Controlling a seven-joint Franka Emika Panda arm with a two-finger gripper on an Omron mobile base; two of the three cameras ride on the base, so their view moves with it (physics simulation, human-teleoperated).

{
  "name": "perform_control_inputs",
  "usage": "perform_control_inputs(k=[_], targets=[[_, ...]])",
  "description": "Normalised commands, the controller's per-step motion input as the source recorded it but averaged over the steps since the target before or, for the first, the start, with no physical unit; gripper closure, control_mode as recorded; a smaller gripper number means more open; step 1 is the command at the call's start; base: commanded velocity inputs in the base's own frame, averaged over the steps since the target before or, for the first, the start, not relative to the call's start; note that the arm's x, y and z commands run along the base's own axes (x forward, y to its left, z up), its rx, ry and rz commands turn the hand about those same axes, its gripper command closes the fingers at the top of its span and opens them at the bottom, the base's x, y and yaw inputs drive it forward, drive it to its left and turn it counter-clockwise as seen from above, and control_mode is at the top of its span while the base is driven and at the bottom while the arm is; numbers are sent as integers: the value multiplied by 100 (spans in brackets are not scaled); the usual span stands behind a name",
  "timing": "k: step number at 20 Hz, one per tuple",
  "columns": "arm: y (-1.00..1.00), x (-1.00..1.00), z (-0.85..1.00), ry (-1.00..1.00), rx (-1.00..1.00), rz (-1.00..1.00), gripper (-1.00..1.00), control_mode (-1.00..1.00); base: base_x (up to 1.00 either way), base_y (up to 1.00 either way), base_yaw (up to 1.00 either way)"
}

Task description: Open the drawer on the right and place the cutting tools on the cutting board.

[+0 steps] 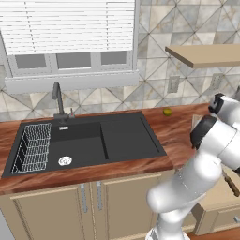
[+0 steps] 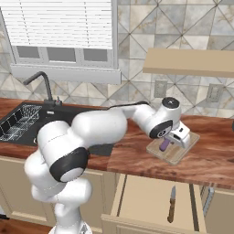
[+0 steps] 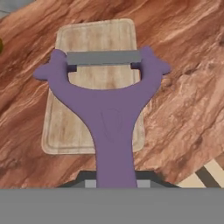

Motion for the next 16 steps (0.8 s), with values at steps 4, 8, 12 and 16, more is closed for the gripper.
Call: perform_control_inputs(k=[4, 8, 12, 16], targets=[[-10, 51, -23, 0, 0, 0, 100, -100, 0, 0, 0], [-10, 53, -25, 0, 0, 0, 100, -100, 0, 0, 0], [-6, 45, -44, 0, 0, 0, 100, -100, 0, 0, 0], [-12, 29, -48, 0, 0, 0, 100, -100, 0, 0, 0]])
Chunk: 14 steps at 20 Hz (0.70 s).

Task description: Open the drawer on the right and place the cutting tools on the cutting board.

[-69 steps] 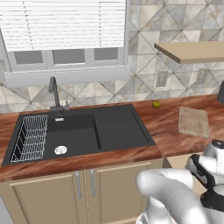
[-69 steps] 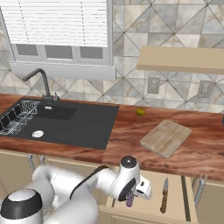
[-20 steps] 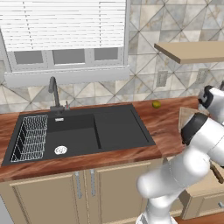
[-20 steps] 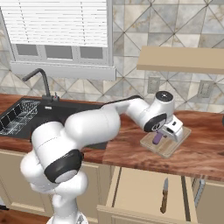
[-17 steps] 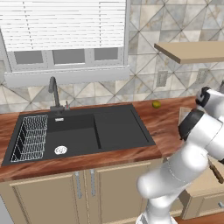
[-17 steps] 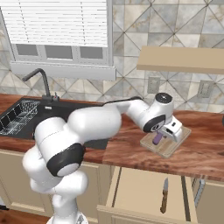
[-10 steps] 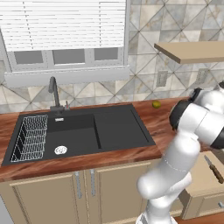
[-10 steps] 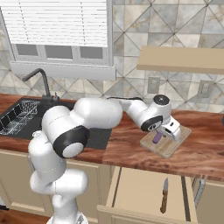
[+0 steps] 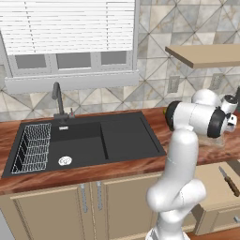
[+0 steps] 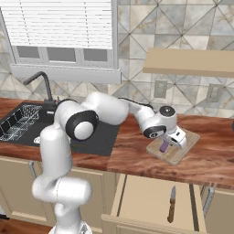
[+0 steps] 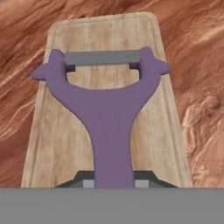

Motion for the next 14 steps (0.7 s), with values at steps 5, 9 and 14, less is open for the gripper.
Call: perform_control_inputs(k=[5, 9, 14], targets=[[-17, 33, -31, 0, -1, 0, 100, -100, 0, 0, 0], [-26, 33, -17, -1, 0, 0, 100, -100, 0, 0, 0], [-13, 38, -18, 0, -2, 0, -100, -100, 0, 0, 0]])
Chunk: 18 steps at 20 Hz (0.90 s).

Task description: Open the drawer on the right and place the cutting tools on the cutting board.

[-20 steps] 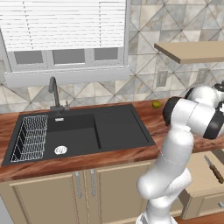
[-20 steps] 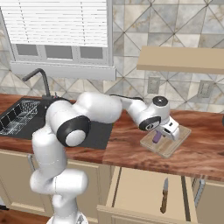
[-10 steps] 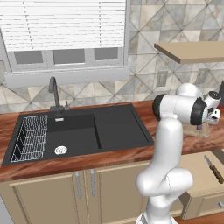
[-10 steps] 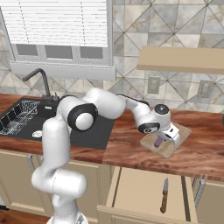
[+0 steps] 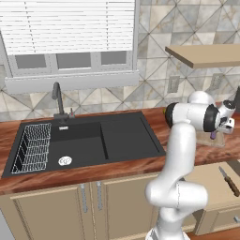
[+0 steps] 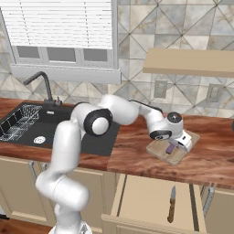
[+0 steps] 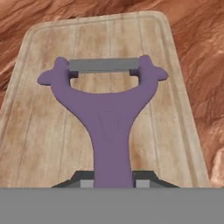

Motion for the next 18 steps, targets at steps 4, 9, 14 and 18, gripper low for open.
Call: perform_control_inputs(k=[4, 9, 14, 18], targets=[[0, 33, -4, 0, 0, 0, -100, -100, 0, 0, 0], [0, -6, 66, 0, 0, -2, -100, -100, 0, 0, 0], [2, -84, 77, 3, 0, -1, -100, -100, 0, 0, 0], [13, -100, 11, 3, 0, 0, -100, -100, 0, 0, 0]])
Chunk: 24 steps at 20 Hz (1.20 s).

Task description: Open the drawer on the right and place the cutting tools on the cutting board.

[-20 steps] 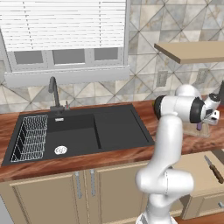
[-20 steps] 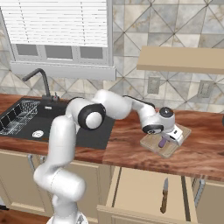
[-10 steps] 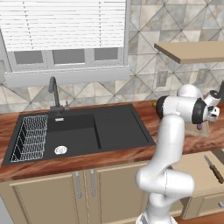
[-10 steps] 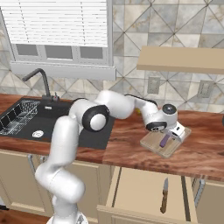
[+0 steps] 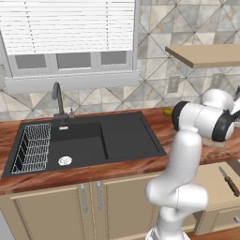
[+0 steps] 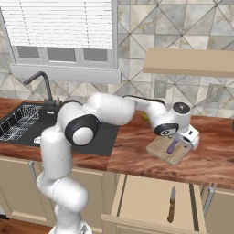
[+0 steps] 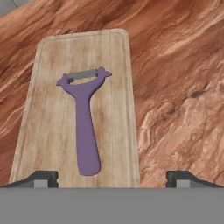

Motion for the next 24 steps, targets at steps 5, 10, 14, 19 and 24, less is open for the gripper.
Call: perform_control_inputs(k=[5, 10, 14, 19, 24], targets=[[15, -100, -1, 0, 0, 12, -100, -100, 0, 0, 0], [0, -93, -1, 4, 2, 28, -100, -100, 0, 0, 0], [0, -74, -19, 17, 1, 28, -100, -100, 0, 0, 0], [0, 4, -2, 12, 0, 4, -100, -100, 0, 0, 0], [-11, 12, -22, 30, 1, 0, -100, -100, 0, 0, 0]])
